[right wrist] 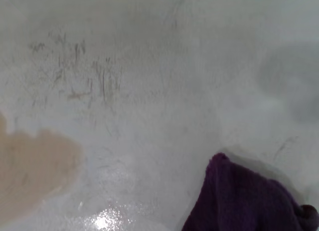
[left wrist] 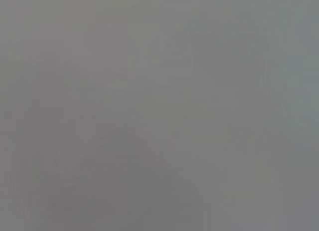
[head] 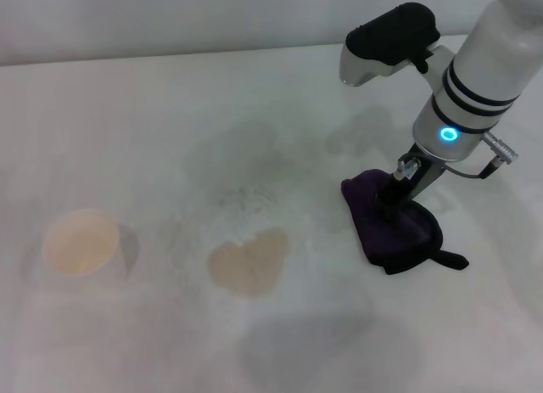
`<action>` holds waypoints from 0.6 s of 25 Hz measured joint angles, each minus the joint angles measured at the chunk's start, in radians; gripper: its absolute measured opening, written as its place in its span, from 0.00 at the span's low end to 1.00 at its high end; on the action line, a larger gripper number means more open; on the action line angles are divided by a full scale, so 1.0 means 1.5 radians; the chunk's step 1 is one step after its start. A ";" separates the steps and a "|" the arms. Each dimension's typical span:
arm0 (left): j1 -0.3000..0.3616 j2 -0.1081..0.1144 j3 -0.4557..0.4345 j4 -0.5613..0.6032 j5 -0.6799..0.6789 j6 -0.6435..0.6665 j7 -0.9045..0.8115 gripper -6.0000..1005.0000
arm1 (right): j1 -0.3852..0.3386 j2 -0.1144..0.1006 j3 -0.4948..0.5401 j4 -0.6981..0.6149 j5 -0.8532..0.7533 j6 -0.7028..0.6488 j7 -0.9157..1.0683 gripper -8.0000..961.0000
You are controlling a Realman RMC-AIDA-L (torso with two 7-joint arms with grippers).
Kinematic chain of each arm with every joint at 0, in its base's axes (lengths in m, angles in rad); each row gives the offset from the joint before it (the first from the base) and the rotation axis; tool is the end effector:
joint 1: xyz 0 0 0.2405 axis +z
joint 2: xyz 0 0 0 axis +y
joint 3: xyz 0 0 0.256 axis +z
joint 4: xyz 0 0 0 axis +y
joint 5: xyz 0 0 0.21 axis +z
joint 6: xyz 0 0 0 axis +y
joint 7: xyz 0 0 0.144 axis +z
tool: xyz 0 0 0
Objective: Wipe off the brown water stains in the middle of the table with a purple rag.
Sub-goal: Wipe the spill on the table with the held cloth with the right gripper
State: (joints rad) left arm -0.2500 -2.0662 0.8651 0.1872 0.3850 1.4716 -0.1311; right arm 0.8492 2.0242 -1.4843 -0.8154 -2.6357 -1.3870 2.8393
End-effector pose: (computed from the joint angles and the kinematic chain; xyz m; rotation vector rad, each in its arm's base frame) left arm -0.3765 0.2674 0.0880 -1.2520 -0.2522 -0.6214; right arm 0.2145 0.3842 -0.0368 -2.3444 1.2757 -0.7496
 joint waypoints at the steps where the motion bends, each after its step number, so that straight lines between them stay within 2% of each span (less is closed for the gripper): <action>1: 0.000 0.000 0.000 0.000 0.000 0.000 0.000 0.89 | 0.000 0.001 -0.002 -0.002 0.000 0.001 0.000 0.14; 5: 0.000 0.000 0.000 0.000 0.000 0.000 0.000 0.89 | 0.006 0.003 -0.019 -0.009 0.009 0.004 -0.002 0.12; 10: -0.001 -0.002 0.001 -0.001 0.000 0.000 0.000 0.89 | 0.021 0.002 -0.073 -0.029 0.047 0.012 -0.006 0.12; 15: -0.009 -0.003 0.005 -0.016 0.009 -0.008 0.001 0.89 | 0.050 0.003 -0.174 -0.033 0.103 0.048 -0.007 0.12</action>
State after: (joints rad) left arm -0.2637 -2.0714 0.8728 0.1627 0.3980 1.4591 -0.1299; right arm 0.9250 2.0281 -1.7453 -0.8655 -2.4815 -1.3147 2.8294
